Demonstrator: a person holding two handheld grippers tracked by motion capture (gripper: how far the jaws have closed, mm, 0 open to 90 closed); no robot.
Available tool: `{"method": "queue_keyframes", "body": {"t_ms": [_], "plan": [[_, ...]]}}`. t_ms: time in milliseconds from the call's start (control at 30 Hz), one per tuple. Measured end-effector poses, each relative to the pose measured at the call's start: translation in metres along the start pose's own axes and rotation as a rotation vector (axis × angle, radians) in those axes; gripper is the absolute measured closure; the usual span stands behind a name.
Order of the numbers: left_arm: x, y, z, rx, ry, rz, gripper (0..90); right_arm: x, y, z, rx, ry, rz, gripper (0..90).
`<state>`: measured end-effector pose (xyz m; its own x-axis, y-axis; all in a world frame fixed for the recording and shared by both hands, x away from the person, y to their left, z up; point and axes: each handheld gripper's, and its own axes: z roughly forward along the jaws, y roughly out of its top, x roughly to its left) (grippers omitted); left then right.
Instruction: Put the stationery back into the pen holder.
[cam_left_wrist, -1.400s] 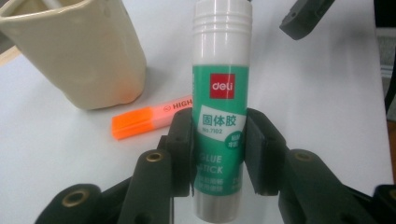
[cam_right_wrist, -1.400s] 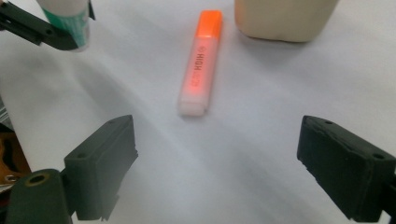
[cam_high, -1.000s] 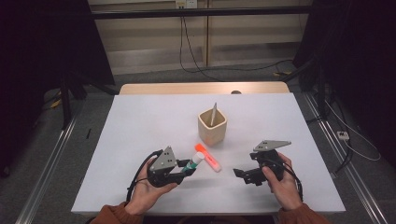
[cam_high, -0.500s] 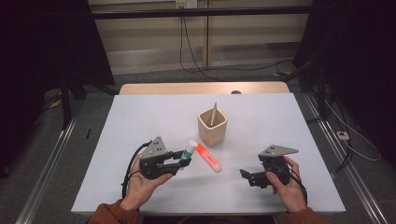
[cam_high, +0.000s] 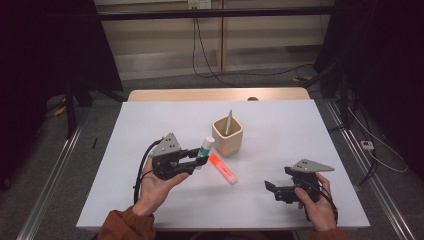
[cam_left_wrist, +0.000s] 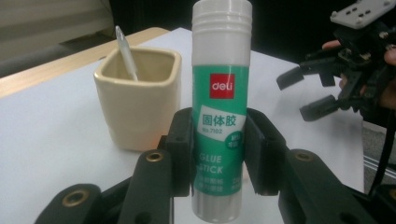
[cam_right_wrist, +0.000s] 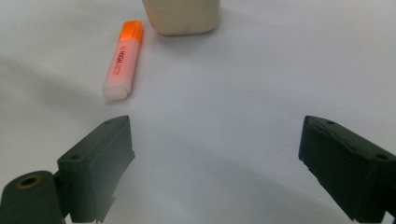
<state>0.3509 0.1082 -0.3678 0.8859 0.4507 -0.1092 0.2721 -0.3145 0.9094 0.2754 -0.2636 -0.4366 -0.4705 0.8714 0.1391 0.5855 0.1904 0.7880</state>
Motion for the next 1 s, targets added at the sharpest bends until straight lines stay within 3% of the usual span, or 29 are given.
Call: {"method": "queue_keyframes", "body": {"t_ms": [200,433,767,1000], "plan": [[0.003,0.011,0.011,-0.021,0.019,0.001,66.3,-0.003,-0.005,-0.001,-0.016,-0.022,0.014,9.3],[0.008,0.029,0.025,-0.018,0.033,0.014,66.3,-0.005,-0.01,-0.004,-0.048,-0.035,-0.001,9.4],[0.019,0.043,0.042,-0.063,0.066,-0.032,66.3,-0.004,-0.017,-0.008,-0.074,-0.057,-0.043,9.9],[0.027,0.051,0.05,-0.086,0.09,-0.047,66.3,-0.002,-0.019,-0.008,-0.074,-0.046,-0.057,9.8]]}}
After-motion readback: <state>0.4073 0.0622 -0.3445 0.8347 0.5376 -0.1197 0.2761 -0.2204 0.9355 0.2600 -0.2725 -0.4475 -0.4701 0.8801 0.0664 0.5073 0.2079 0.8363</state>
